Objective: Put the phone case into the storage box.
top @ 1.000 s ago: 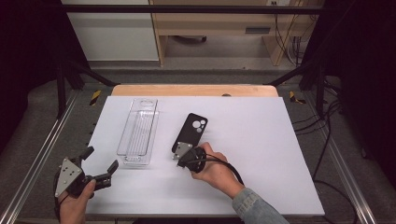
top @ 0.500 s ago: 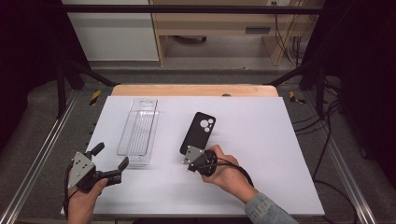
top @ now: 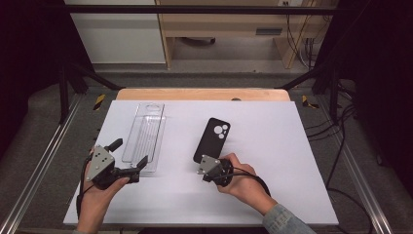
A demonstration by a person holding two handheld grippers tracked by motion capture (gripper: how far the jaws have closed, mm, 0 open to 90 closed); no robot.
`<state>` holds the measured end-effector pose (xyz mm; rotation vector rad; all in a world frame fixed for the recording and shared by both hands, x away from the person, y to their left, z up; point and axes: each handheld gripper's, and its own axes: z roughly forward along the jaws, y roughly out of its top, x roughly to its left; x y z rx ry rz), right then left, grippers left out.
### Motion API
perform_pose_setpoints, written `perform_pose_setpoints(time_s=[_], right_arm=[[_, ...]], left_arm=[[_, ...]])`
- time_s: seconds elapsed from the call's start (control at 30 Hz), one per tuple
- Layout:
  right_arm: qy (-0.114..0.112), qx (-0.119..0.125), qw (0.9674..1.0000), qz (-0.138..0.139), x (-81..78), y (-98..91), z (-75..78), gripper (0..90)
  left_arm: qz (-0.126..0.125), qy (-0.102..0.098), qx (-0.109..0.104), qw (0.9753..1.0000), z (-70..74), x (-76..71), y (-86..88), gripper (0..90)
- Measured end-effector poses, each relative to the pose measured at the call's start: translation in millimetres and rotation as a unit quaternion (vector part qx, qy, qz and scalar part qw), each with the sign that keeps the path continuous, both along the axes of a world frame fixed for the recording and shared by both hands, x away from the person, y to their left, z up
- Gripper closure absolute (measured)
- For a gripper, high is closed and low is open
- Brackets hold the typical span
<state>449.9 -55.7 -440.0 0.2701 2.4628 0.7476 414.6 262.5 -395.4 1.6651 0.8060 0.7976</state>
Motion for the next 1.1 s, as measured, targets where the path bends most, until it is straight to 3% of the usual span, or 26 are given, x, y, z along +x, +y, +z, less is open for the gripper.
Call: perform_pose_setpoints(time_s=[0.33, 0.6, 1.1], right_arm=[[-0.007, -0.004, 1.0000, 0.002, -1.9, -2.9, 1.4, 89.0], [-0.013, -0.009, 0.9999, 0.006, -4.1, -3.8, 3.1, 89.1], [-0.017, 0.004, 0.9997, 0.016, -7.8, -0.1, 5.7, 89.0]], left_arm=[[-0.010, 0.020, 0.001, 0.9998, 3.0, 7.5, -15.5, 1.4], [-0.017, 0.027, 0.016, 0.9994, 7.5, 13.4, -28.4, 1.7], [-0.022, 0.042, 0.023, 0.9986, 19.6, 25.8, -43.2, 1.9]])
